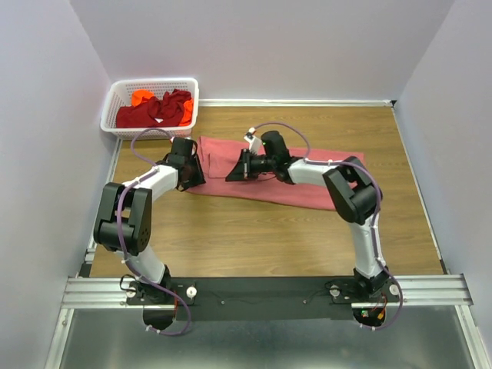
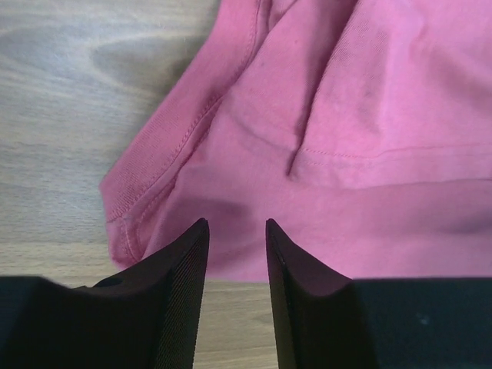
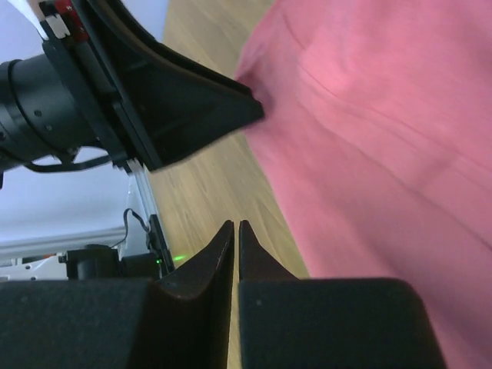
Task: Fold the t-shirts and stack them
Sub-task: Fold the tshirt
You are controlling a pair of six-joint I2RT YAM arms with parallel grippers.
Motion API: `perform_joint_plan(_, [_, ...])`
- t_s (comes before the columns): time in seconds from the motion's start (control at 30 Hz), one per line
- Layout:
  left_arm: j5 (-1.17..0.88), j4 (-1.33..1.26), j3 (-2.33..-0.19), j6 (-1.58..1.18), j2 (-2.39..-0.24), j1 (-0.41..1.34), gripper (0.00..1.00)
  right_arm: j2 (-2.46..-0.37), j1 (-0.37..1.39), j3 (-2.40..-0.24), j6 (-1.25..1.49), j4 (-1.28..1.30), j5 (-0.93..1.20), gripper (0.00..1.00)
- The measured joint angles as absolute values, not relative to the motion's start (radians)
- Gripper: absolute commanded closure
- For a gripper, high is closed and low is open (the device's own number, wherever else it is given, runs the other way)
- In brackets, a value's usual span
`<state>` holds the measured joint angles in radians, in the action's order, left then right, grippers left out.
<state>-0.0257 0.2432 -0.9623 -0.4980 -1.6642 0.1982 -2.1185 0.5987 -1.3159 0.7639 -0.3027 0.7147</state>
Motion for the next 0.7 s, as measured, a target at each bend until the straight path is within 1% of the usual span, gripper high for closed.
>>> perform_joint_plan(0.13, [-0.026, 0.233, -0.947, -0.498, -1.681, 0.198, 0.57, -2.215, 0.649, -1.420, 0.768, -0.307, 0.731, 0.92])
perform_joint_plan(0.17, [-0.026, 0.231, -0.946, -0.498, -1.683, 0.198, 0.57, -2.237, 0.659, -1.439, 0.767, -0.306, 0.732, 0.94])
perform_joint_plan(0.27, [-0.023, 0.218, -0.943, -0.499, -1.686, 0.198, 0.60, -2.276, 0.677, -1.451, 0.768, -0.307, 0.726, 0.99])
perform_joint_plan(0.3, [-0.020, 0.212, -0.939, -0.499, -1.687, 0.198, 0.60, -2.290, 0.682, -1.450, 0.771, -0.306, 0.717, 0.99])
perform_joint_plan(0.47, [-0.017, 0.175, -0.933, -0.506, -1.695, 0.197, 0.64, -2.312, 0.688, -1.400, 0.773, -0.312, 0.679, 0.99])
perform_joint_plan(0.7, [-0.009, 0.146, -0.915, -0.522, -1.692, 0.191, 0.65, -2.238, 0.654, -1.242, 0.786, -0.402, 0.666, 0.99])
